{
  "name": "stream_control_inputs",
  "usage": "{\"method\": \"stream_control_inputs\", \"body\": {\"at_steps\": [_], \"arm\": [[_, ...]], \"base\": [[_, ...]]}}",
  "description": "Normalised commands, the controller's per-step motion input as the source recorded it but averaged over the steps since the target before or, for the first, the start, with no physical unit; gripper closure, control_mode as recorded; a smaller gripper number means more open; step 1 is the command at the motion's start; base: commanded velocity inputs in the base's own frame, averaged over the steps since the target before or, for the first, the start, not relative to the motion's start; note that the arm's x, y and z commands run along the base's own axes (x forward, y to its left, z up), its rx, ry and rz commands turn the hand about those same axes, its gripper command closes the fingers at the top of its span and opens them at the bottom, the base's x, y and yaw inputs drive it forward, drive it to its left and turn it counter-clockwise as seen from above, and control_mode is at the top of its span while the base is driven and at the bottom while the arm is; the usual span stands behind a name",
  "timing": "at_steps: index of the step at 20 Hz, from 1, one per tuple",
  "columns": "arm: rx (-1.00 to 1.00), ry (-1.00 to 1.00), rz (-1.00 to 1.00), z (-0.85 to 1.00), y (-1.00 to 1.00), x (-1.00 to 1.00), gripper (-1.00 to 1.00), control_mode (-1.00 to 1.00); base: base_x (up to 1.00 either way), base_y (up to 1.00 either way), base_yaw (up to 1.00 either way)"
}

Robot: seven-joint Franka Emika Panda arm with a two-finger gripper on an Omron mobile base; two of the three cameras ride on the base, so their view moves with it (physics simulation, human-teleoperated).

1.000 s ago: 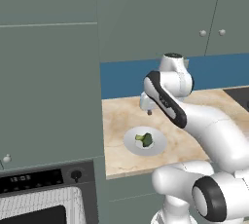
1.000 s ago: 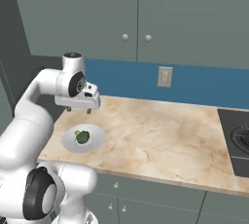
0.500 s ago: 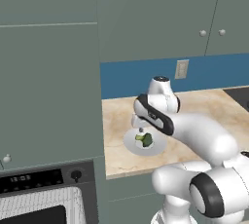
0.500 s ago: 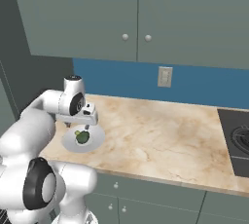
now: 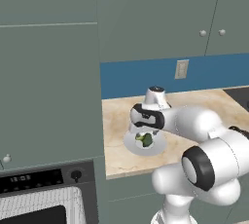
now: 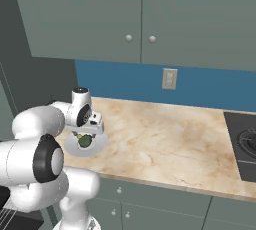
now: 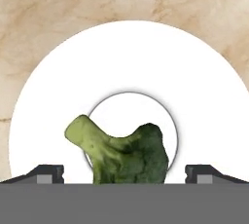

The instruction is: Place the broccoli on the bottom rack of the oven.

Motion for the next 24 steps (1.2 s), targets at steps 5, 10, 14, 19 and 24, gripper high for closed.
{"method": "stream_control_inputs", "body": {"at_steps": [5, 10, 14, 19, 24], "arm": [[0.0, 0.01, 0.0, -0.4, 0.0, 0.05, -1.0, -1.0], [0.0, 0.03, 0.0, -0.34, 0.0, -0.14, -1.0, -1.0], [0.02, 0.0, -0.01, -0.15, 0.0, -0.11, -1.0, -1.0], [0.02, 0.0, -0.01, -0.15, 0.0, -0.11, -1.0, -1.0], [0.03, 0.0, -0.03, -0.23, 0.0, -0.23, 1.0, -1.0]], "base": [[0.0, 0.0, 0.0], [0.0, 0.0, 0.0], [0.0, 0.0, 0.0], [0.0, 0.0, 0.0], [0.0, 0.0, 0.0]]}}
